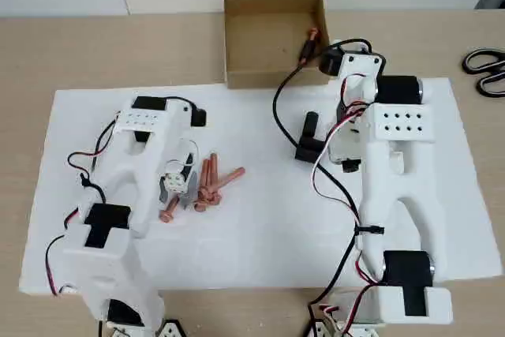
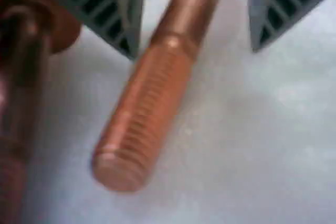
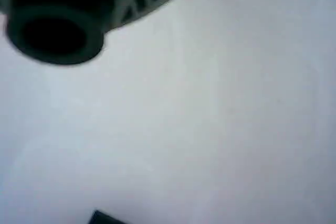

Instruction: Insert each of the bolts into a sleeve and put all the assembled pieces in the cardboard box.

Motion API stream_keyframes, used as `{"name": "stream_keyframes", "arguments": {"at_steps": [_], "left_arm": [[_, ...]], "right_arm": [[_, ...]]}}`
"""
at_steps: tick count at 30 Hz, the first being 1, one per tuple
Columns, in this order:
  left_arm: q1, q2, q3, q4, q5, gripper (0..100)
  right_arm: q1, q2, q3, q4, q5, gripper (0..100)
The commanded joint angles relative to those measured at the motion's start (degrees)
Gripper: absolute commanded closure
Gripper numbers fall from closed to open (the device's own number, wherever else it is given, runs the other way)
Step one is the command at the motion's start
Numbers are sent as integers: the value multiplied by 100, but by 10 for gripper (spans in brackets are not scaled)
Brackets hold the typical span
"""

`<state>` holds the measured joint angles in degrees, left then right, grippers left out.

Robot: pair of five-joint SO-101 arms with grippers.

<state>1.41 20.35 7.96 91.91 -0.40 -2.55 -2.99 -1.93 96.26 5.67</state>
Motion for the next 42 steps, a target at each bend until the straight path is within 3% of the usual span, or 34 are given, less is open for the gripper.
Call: {"name": "stream_keyframes", "arguments": {"at_steps": [1,9,19,28,36,42], "left_arm": [[0,9,-180,-88,26,919],[0,-9,-268,-35,18,994],[-18,-18,-1297,826,-9,994],[-53,-18,-2044,853,-466,994],[-193,-18,-2730,853,-2875,994],[-448,35,-2730,835,-5635,994]], "right_arm": [[22,-295,-299,13,0,995],[22,-295,-299,4,0,995],[22,-295,-299,4,0,995],[22,-295,-290,4,0,995],[22,-286,-290,4,0,995],[22,-286,-290,-4,0,995]]}}
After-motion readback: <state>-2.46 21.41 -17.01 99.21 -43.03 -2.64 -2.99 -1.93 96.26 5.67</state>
